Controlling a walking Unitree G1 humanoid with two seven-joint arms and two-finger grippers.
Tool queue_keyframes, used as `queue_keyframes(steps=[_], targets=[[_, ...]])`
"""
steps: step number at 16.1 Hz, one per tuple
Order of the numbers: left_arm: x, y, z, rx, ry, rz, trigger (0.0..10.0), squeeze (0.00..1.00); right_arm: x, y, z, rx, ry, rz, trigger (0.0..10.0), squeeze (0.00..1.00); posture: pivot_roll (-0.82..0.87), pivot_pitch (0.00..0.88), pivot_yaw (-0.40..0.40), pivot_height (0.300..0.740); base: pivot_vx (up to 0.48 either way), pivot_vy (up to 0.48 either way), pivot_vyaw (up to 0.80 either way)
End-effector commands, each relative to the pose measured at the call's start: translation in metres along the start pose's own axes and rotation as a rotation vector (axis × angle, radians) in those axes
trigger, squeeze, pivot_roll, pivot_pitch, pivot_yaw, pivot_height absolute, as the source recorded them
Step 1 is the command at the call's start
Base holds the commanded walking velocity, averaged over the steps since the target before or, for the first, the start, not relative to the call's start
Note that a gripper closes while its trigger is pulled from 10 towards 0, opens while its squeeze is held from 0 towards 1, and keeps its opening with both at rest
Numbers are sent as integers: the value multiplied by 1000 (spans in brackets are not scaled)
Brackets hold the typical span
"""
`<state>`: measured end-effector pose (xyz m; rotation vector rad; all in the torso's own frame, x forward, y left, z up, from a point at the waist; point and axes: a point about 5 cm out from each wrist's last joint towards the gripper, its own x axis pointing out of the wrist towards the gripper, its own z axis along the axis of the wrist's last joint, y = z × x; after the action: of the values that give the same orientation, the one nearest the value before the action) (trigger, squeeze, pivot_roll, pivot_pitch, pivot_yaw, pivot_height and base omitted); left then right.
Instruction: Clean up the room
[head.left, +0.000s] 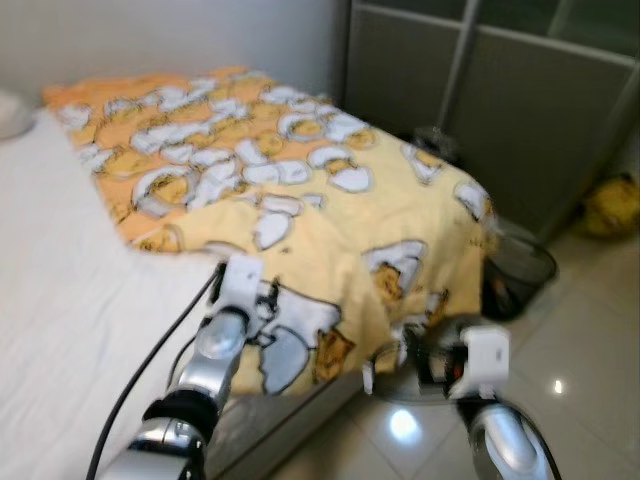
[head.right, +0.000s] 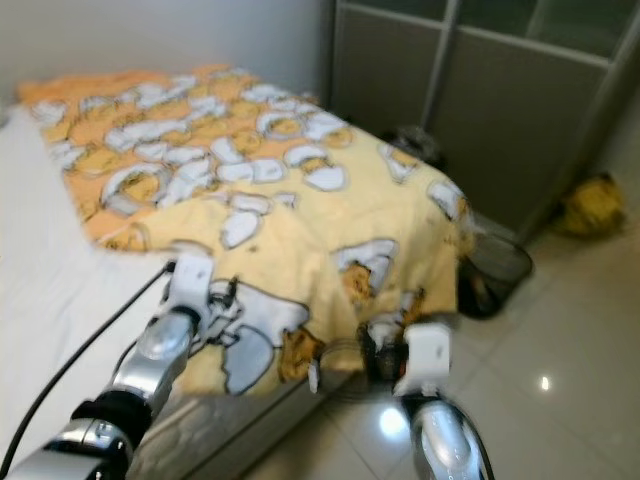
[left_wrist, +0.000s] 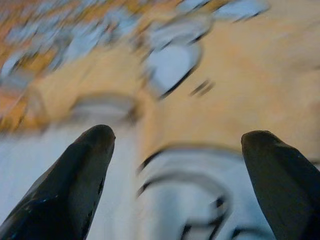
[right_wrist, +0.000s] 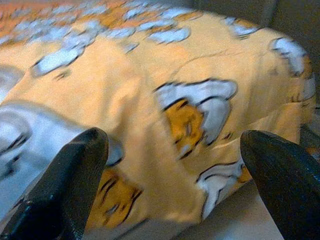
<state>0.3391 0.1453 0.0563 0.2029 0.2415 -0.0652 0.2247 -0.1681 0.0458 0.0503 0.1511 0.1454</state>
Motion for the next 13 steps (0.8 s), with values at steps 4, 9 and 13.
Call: queue_keyframes(steps=[4, 9, 13], targets=[[-2, -13, -5, -105, -24, 51, 10000, 0, -52, -19, 5, -70, 105, 29, 10000, 0, -102, 256, -176, 740, 0, 0, 0], [-1, 30, 2, -104, -67, 346, 10000, 0, -88, -14, 15, -107, 172, 61, 10000, 0, -220, 346, -238, 740, 0, 0, 0], [-10, 54, 31, -44, -329, 469, 10000, 0, -112, -9, 11, -112, 244, 78, 10000, 0, -227, 351, -231, 740, 0, 0, 0]])
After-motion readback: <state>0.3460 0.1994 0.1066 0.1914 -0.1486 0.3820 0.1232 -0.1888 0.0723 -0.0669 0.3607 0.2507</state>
